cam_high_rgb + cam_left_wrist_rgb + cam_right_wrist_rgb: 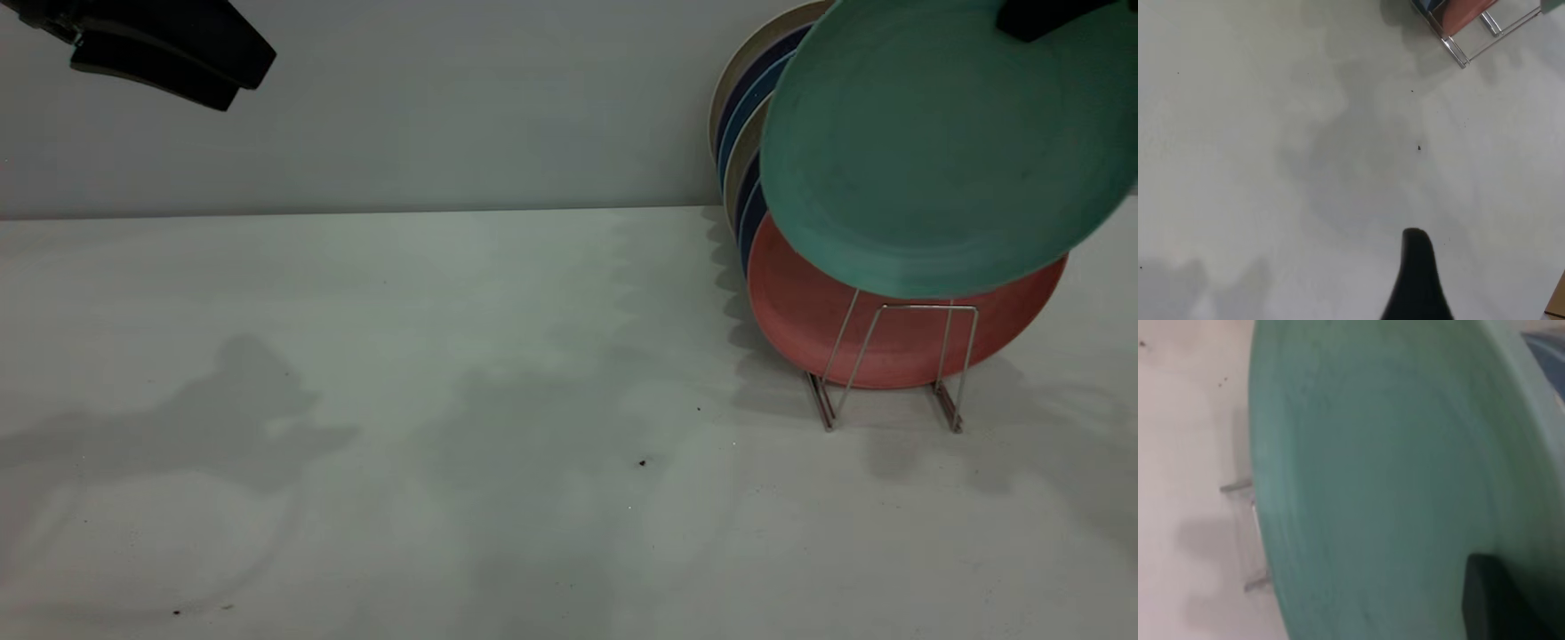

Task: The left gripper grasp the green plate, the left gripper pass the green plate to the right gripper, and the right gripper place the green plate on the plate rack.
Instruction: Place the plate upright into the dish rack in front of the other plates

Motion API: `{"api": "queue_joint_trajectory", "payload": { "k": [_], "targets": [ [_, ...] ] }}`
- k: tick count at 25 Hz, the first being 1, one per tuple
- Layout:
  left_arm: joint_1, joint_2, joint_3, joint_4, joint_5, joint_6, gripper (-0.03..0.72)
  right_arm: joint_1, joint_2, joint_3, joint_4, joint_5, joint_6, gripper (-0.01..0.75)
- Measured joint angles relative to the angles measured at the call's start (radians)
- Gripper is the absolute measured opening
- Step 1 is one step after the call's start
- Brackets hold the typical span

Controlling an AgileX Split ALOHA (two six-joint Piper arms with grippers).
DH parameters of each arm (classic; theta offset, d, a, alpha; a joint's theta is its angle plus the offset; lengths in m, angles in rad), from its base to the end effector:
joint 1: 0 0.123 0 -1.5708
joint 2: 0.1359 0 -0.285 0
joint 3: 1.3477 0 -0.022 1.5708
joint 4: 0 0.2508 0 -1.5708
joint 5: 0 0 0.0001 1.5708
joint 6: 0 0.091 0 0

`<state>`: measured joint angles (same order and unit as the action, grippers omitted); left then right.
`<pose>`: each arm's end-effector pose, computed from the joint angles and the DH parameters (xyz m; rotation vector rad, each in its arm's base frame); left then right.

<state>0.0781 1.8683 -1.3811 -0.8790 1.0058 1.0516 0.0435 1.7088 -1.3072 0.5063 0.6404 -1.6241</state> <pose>0.3884 -0.0290 0.2401 0.6684 2.4035 -0.7524 0.3755 0.0428 0.2729 -1.5146 1.8851 -0.1692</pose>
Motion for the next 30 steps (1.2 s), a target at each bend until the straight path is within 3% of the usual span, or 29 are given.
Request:
{"api": "queue_joint_trajectory", "payload": {
  "k": [6,30],
  "targets": [
    [0.000,0.000,0.000,0.000,-0.002,0.000,0.593,0.000,0.005,0.000,0.086,-0.017,-0.065,0.093],
    [0.000,0.000,0.000,0.005,-0.003,0.000,0.592,-0.001,0.075,0.025,0.086,-0.046,-0.057,0.094]
  ]
}}
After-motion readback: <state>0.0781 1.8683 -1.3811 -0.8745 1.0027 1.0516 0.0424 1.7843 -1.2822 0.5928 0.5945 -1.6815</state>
